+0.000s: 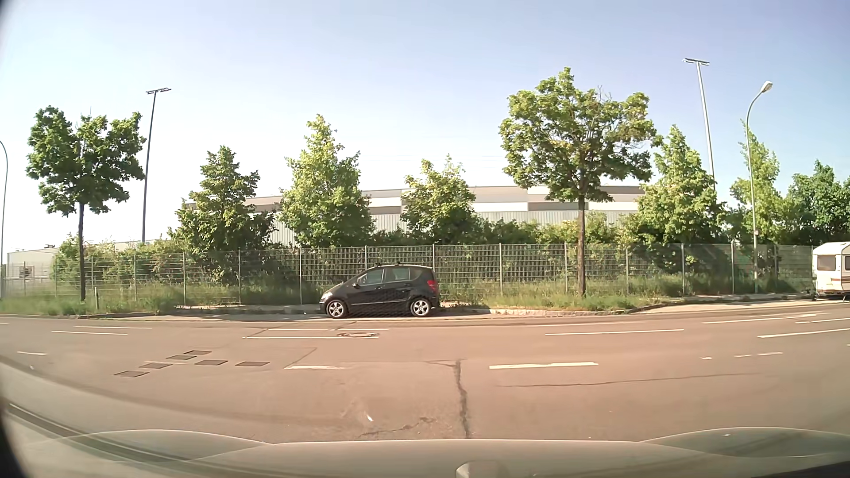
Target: Follow the waypoints while adhering to traffic rules and regulations
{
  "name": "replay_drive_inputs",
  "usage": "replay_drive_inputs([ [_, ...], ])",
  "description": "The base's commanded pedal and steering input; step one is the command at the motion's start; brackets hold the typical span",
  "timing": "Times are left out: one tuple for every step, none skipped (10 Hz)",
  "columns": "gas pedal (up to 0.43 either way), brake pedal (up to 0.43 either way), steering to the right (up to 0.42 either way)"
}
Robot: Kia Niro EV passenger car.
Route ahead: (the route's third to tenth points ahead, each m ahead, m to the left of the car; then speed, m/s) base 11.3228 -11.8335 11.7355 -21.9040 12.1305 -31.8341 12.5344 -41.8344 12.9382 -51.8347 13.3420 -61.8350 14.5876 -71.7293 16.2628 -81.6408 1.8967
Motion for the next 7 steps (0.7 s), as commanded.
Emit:
replay_drive_inputs([
  [0.0, 0.171, -0.003],
  [0.0, 0.177, -0.003],
  [0.0, 0.195, -0.003],
  [0.0, 0.201, -0.003],
  [0.0, 0.201, -0.002],
  [0.0, 0.201, 0.0],
  [0.0, 0.201, 0.012],
])
